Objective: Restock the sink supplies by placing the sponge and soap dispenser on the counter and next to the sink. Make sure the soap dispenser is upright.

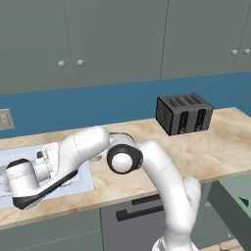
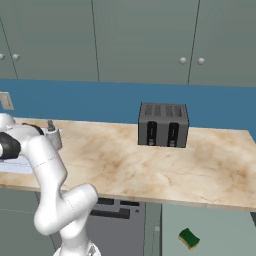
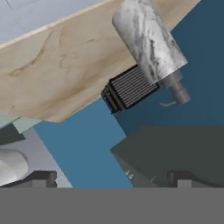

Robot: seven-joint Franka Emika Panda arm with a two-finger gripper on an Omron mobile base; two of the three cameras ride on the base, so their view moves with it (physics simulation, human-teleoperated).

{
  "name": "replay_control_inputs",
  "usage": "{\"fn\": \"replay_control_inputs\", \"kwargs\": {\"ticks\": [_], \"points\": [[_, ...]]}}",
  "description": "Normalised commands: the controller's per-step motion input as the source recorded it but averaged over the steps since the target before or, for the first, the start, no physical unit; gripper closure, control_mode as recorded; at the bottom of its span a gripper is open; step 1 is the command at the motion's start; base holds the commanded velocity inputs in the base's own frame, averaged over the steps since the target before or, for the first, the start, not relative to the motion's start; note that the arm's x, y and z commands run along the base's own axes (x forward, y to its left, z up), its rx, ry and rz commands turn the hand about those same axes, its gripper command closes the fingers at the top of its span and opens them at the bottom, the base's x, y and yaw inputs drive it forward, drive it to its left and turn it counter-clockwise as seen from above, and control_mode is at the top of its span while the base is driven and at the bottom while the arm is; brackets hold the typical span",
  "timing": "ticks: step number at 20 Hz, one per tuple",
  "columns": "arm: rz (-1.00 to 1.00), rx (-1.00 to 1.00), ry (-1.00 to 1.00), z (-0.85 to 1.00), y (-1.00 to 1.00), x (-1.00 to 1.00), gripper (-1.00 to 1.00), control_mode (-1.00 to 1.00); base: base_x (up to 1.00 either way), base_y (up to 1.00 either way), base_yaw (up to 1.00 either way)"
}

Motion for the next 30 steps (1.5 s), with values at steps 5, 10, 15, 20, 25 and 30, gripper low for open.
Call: {"fn": "replay_control_inputs", "kwargs": {"ticks": [5,10,15,20,25,30], "points": [[0.0,0.06,-0.33,0.25,-0.83,-0.58,-1.0,-1.0,0.0,0.0,0.0],[0.0,0.07,-0.33,0.58,-0.85,-0.61,-1.0,-1.0,0.0,0.0,0.0],[0.0,0.07,-0.32,0.75,-0.95,-0.64,-1.0,-1.0,0.0,0.0,0.0],[0.0,0.07,-0.35,0.89,-0.89,-0.7,-1.0,-1.0,0.0,0.0,0.0],[0.0,0.07,-0.32,0.95,-0.92,-0.63,-1.0,-1.0,0.0,0.0,0.0],[0.0,0.14,-0.22,0.78,-1.0,-0.34,-1.0,-1.0,0.0,0.0,0.0]]}}
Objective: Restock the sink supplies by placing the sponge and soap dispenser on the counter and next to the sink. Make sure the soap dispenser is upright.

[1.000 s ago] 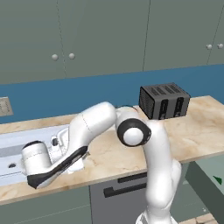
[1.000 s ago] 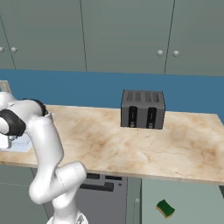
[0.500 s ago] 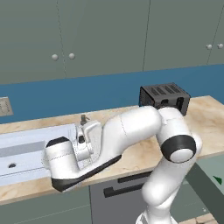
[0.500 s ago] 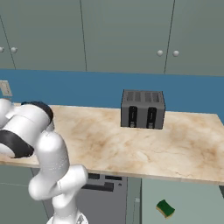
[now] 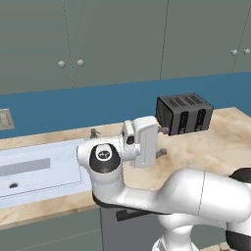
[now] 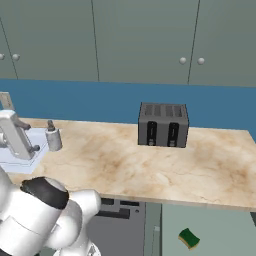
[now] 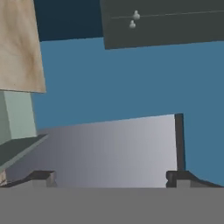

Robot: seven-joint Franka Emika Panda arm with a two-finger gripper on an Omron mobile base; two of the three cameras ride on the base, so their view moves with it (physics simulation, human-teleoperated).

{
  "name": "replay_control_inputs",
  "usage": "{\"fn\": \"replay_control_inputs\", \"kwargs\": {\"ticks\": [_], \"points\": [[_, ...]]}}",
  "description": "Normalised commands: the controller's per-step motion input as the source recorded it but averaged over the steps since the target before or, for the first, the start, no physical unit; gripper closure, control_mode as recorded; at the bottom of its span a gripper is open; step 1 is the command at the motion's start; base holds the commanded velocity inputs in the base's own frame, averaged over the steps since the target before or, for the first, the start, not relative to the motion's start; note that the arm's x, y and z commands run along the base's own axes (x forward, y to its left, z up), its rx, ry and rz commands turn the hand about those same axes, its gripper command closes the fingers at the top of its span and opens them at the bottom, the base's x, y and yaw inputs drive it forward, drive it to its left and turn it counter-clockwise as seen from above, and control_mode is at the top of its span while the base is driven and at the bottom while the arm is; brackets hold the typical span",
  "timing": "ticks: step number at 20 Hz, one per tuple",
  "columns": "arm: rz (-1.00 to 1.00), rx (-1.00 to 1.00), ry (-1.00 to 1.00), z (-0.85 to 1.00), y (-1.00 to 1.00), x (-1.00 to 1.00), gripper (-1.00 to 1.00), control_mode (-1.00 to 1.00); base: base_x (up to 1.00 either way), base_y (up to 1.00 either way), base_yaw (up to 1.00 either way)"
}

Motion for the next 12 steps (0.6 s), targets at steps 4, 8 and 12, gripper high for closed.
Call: {"fn": "replay_control_inputs", "kwargs": {"ticks": [4,8,12], "points": [[0.0,0.28,-0.07,0.33,-1.0,-0.08,-1.0,-1.0,0.0,0.0,0.0],[0.0,0.34,-0.05,0.06,-1.0,-0.2,-1.0,-1.0,0.0,0.0,0.0],[0.0,0.38,-0.04,0.0,-1.0,-0.3,-1.0,-1.0,0.0,0.0,0.0]]}}
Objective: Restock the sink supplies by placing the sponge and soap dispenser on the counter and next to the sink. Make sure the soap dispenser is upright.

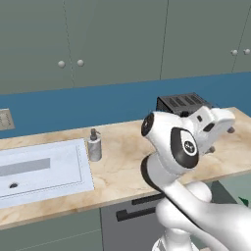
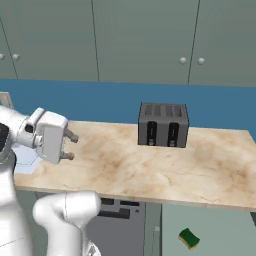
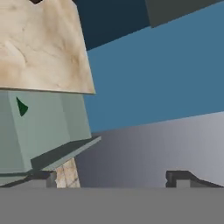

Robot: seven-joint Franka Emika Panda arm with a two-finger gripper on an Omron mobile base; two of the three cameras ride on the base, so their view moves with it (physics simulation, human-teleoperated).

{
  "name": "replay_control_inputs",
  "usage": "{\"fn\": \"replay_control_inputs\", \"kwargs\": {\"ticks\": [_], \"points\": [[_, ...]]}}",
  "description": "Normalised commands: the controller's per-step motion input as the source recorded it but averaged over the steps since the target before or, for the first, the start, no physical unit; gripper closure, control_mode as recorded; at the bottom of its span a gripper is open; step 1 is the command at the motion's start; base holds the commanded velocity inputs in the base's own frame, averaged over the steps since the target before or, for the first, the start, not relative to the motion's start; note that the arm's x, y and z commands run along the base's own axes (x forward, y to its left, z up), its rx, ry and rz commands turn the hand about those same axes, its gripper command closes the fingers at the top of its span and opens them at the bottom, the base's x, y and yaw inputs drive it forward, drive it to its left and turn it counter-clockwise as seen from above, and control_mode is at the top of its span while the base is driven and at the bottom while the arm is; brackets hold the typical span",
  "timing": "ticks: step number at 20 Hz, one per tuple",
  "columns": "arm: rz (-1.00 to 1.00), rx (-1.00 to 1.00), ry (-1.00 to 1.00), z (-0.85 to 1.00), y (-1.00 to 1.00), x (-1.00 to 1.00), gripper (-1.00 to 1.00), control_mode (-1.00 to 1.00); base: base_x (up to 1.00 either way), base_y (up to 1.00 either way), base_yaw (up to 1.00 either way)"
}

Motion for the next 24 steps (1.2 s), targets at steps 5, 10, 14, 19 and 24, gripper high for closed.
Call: {"fn": "replay_control_inputs", "kwargs": {"ticks": [5,10,14,19,24], "points": [[0.04,0.42,-0.05,-0.04,-1.0,-0.5,-1.0,-1.0,0.0,0.0,0.0],[0.02,0.44,-0.01,-0.29,-1.0,-0.43,-1.0,-1.0,0.0,0.0,0.0],[0.08,0.44,-0.08,-0.31,-1.0,-0.27,-1.0,-1.0,0.0,0.0,0.0],[0.16,0.38,-0.03,-0.28,-1.0,-0.15,-1.0,-1.0,0.0,0.0,0.0],[0.26,0.27,0.0,-0.36,-1.0,0.04,-1.0,-1.0,0.0,0.0,0.0]]}}
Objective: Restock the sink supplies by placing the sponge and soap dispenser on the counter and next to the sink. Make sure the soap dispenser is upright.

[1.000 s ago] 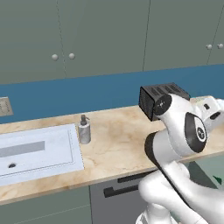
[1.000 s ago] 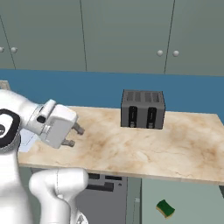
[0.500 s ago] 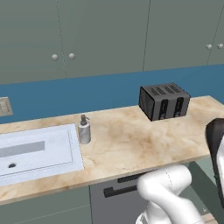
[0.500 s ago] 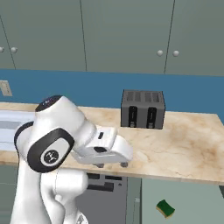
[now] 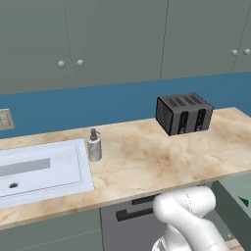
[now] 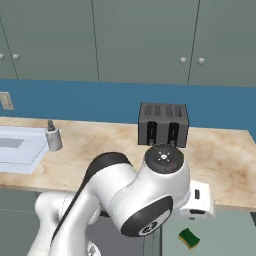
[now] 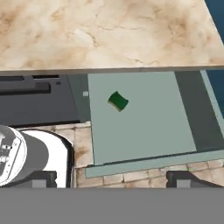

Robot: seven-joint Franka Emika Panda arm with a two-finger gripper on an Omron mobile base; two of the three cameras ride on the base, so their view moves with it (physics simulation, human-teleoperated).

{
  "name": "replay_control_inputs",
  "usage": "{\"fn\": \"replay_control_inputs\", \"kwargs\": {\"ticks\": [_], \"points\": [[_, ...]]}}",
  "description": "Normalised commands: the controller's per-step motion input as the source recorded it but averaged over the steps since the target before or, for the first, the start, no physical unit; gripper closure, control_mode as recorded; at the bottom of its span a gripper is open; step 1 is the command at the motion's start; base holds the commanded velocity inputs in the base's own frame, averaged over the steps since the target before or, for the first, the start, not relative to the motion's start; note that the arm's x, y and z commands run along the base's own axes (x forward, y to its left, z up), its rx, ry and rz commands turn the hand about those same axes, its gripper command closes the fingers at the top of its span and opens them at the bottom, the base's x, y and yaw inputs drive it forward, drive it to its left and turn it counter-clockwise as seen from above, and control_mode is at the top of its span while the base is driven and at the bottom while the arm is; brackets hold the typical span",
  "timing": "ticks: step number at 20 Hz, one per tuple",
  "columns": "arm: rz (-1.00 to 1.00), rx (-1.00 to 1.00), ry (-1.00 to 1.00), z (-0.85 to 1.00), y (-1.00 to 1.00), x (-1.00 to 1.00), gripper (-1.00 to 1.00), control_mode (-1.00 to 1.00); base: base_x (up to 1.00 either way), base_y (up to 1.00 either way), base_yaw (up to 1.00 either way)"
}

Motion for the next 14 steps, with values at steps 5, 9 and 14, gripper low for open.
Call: {"fn": "replay_control_inputs", "kwargs": {"ticks": [5,9,14], "points": [[0.29,0.11,0.08,-0.39,-0.93,0.25,-1.0,-1.0,0.0,0.0,0.0],[0.26,0.0,0.25,-0.67,-0.35,0.6,-1.0,-1.0,0.0,0.0,0.0],[0.19,0.0,0.25,-0.72,-0.05,0.59,-1.0,-1.0,0.0,0.0,0.0]]}}
